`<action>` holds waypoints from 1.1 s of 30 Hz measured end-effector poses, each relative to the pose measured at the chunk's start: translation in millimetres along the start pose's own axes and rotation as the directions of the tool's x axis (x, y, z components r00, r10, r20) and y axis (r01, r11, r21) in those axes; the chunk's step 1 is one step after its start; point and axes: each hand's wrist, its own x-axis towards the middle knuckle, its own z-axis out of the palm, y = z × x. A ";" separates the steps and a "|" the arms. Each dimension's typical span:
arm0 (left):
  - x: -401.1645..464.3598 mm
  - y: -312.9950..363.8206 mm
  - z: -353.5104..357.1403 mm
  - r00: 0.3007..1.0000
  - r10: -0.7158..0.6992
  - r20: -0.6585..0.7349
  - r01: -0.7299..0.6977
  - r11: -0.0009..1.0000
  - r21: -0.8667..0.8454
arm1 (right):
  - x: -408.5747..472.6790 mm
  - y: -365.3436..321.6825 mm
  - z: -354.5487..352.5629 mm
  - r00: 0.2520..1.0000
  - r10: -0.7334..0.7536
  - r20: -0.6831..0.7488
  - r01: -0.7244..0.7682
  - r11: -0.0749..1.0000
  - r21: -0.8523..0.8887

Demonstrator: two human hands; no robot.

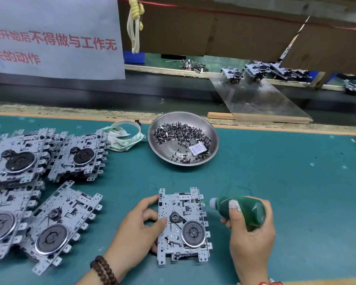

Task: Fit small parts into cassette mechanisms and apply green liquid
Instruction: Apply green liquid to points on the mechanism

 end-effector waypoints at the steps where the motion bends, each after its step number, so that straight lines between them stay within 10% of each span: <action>1: -0.1 -0.2 0.1 1.000 0.000 0.001 0.000 1.000 0.002 | 0.3 -0.2 0.0 1.000 -0.002 -0.002 0.002 1.000 0.003; 33: 1.3 -4.2 -1.1 1.000 -0.003 -0.006 0.003 1.000 0.017 | -1.5 6.8 -1.8 0.996 -0.083 -0.009 0.083 0.995 -0.056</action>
